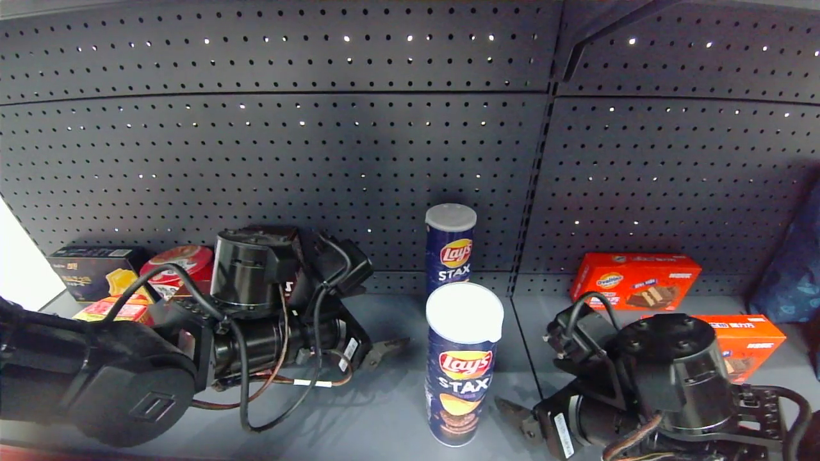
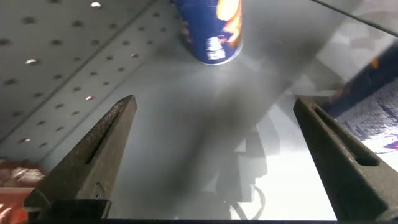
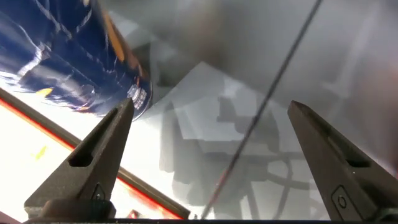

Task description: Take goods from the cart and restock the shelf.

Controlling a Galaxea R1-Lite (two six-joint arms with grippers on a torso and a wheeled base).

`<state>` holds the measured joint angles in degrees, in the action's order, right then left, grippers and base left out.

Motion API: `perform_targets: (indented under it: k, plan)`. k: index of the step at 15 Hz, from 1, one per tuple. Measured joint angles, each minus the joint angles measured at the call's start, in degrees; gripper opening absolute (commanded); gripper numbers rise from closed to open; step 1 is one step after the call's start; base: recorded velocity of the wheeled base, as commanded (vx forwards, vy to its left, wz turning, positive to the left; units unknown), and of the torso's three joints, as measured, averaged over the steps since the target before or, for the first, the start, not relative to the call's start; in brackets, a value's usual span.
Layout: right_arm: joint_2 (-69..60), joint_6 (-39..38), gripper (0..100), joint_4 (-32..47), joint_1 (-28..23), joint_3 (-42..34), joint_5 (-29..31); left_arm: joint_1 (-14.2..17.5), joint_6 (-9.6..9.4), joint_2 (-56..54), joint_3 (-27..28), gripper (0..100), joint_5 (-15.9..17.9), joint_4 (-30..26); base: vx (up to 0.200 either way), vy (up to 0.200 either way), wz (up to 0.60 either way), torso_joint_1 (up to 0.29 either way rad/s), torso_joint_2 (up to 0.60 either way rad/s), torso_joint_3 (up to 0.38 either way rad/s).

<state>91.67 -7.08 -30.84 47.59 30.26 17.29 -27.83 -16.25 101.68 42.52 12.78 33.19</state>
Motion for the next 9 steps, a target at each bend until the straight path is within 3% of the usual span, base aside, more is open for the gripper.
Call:
perform_targets:
  k: [5,9]
  plan:
    - [-11.85,-0.11,100,0.0,-2.36,-2.26,0.01,1.35,0.55,-9.24,-1.65,100,-0.11,0.96,0.0,0.0,0.0,0.0,0.0,0.0]
    - [-21.88,0.09,100,-0.24,-6.06,-6.17,-0.07,3.8,0.71,-21.04,-8.92,100,0.27,2.33,0.0,0.0,0.0,0.0,0.0,0.0]
